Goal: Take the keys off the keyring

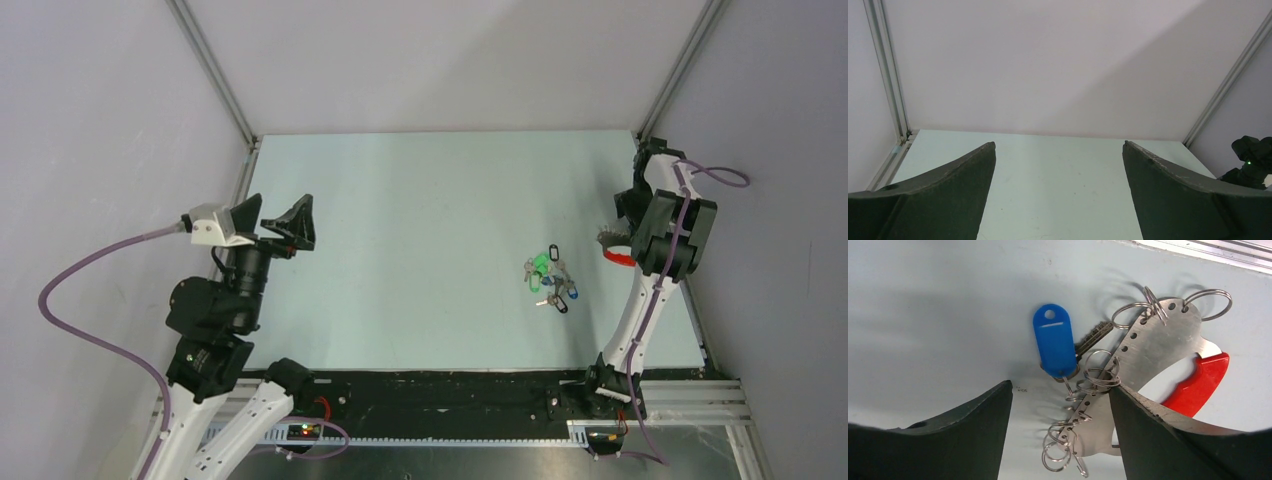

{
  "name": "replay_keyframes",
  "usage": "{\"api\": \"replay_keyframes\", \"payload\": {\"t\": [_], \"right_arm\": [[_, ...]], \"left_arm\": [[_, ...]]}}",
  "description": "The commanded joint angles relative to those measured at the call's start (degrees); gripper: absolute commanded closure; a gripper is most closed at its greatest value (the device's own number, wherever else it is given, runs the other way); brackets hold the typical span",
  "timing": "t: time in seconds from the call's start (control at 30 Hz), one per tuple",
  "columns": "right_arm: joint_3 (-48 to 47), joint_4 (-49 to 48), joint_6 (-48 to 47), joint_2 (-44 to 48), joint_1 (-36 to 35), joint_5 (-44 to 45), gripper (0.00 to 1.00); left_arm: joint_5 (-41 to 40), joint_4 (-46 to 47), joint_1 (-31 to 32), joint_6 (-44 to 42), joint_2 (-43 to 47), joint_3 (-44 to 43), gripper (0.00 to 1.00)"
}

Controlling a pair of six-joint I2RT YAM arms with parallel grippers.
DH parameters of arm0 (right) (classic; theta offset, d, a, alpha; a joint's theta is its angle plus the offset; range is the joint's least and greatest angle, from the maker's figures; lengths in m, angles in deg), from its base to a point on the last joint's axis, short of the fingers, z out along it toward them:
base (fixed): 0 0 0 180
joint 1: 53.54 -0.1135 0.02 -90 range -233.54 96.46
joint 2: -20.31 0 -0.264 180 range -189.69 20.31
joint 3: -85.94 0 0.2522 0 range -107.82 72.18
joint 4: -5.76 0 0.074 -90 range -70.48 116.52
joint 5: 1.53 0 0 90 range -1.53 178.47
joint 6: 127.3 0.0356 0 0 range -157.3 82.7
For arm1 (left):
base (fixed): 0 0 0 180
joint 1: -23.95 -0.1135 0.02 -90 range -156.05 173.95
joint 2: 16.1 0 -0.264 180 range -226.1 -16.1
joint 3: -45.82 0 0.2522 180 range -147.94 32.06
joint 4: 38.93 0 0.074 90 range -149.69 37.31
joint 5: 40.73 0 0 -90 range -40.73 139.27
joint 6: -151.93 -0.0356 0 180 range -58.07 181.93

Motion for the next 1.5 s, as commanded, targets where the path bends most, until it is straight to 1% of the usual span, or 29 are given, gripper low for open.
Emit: {"api": "replay_keyframes", "payload": {"t": [0.0, 0.13, 0.17, 0.2, 0.27, 0.3, 0.33, 0.37, 0.4, 0.47, 0.6, 0.7, 0.77, 0.9, 0.93, 0.97, 1.03, 1.07, 1.1, 1.13, 1.17, 1.2, 1.23, 1.27, 1.3, 1.33, 1.37, 1.43, 1.47], "right_arm": [[5.09, -1.39, 1.45, 2.85, -0.81, 2.51, 0.25], [5.42, -0.57, 2.90, 2.28, -0.86, -0.11, 0.28], [5.65, 0.17, 2.95, 2.29, -0.97, 0.12, 0.31], [6.20, 0.14, 3.37, 2.62, -1.27, 1.04, 0.32], [9.00, 0.49, 4.43, 4.36, -1.24, 1.40, 0.38], [11.90, -1.65, 4.20, 6.03, -1.12, 0.22, 0.48], [13.19, -3.46, 4.12, 6.74, -0.96, -0.33, 0.52], [15.32, -4.18, 4.13, 7.86, -0.77, -1.43, 0.64], [16.05, -5.41, 3.62, 8.18, -0.66, -2.25, 0.89], [16.87, -5.32, 3.36, 8.31, -0.30, -4.24, 1.00], [17.79, -5.19, 2.74, 11.09, -0.98, -3.66, 1.00], [18.10, -5.15, 1.79, 16.35, -2.40, -2.17, 1.00], [18.59, -6.08, -0.07, 20.17, -3.37, -3.62, 1.00], [21.13, -12.51, -10.44, 29.13, -7.42, -7.68, 1.00], [22.43, -15.80, -12.46, 32.42, -8.38, -8.50, 1.00], [23.16, -17.47, -16.79, 35.04, -10.49, -10.92, 1.00], [25.63, -23.66, -21.48, 38.98, -13.66, -14.76, 1.00], [27.99, -25.75, -22.95, 42.33, -15.24, -20.13, 1.00], [29.15, -30.36, -26.11, 43.96, -15.89, -23.34, 1.00], [31.77, -32.88, -27.81, 47.33, -16.94, -31.41, 1.00], [32.97, -37.55, -30.74, 48.75, -17.97, -35.88, 1.00], [34.46, -39.29, -32.23, 51.30, -19.87, -43.78, 1.00], [34.76, -41.76, -35.16, 53.19, -20.85, -47.38, 1.00], [35.00, -42.50, -36.42, 53.91, -23.14, -53.29, 1.00], [35.02, -43.71, -39.00, 55.36, -24.37, -56.09, 1.00], [35.04, -44.17, -40.19, 56.01, -26.86, -60.83, 1.00], [35.04, -44.70, -42.62, 57.44, -28.21, -62.71, 1.00], [35.04, -44.81, -46.44, 59.22, -33.61, -67.15, 1.00], [35.00, -44.63, -49.15, 59.61, -34.88, -69.85, 1.00]], "left_arm": [[-1.12, 1.65, -0.37, -1.14, 0.85, 0.06, 0.00], [-0.89, 1.60, -0.37, -0.97, 1.01, 0.07, 0.00], [-0.94, 1.68, -0.33, -1.01, 1.17, 0.14, 0.00], [-1.01, 1.62, -0.35, -1.04, 1.33, 0.14, 0.00], [-1.10, 1.62, -0.31, -1.12, 1.51, 0.20, 0.00], [-1.26, 1.59, -0.36, -1.13, 1.50, 0.20, 0.00], [-1.19, 1.62, -0.37, -1.13, 1.50, 0.20, 0.00], [-1.09, 1.64, -0.35, -1.09, 1.54, 0.16, 0.00], [-0.97, 1.60, -0.32, -1.01, 1.64, 0.15, 0.00], [-0.96, 1.64, -0.27, -0.97, 1.84, 0.19, 0.00], [-0.87, 1.63, -0.31, -0.96, 1.84, 0.21, 0.00], [-0.84, 1.61, -0.30, -1.03, 1.85, 0.30, 0.00], [-0.96, 1.64, -0.33, -1.12, 1.78, 0.40, 0.00], [-0.91, 1.63, -0.34, -1.22, 1.27, 0.39, 0.00], [-0.82, 1.64, -0.37, -1.22, 1.12, 0.34, 0.00], [-0.70, 1.60, -0.37, -1.27, 0.66, 0.30, 0.00], [-0.30, 1.68, -0.37, -1.31, 0.14, 0.34, 0.00], [-0.03, 1.65, -0.35, -1.31, -0.10, 0.27, 0.00], [0.57, 1.65, -0.36, -1.36, -0.66, 0.18, 0.00], [0.89, 1.67, -0.37, -1.38, -0.94, 0.15, 0.00], [1.66, 1.66, -0.37, -1.33, -1.57, 0.08, 0.00], [2.18, 1.69, -0.37, -1.36, -1.93, 0.05, 0.00], [3.54, 1.71, -0.37, -1.52, -2.70, 0.04, 0.00], [4.27, 1.92, -0.37, -1.59, -3.10, 0.03, 0.00], [5.89, 2.09, -0.37, -1.65, -4.11, 0.01, 0.00], [7.02, 2.48, -0.33, -1.70, -5.29, 0.02, 0.00], [9.47, 2.68, -0.35, -1.85, -6.07, 0.07, 0.00], [14.53, 3.70, -0.37, -1.92, -8.59, -0.08, 0.00], [15.87, 3.95, -0.42, -1.75, -10.23, -0.24, 0.00]]}}
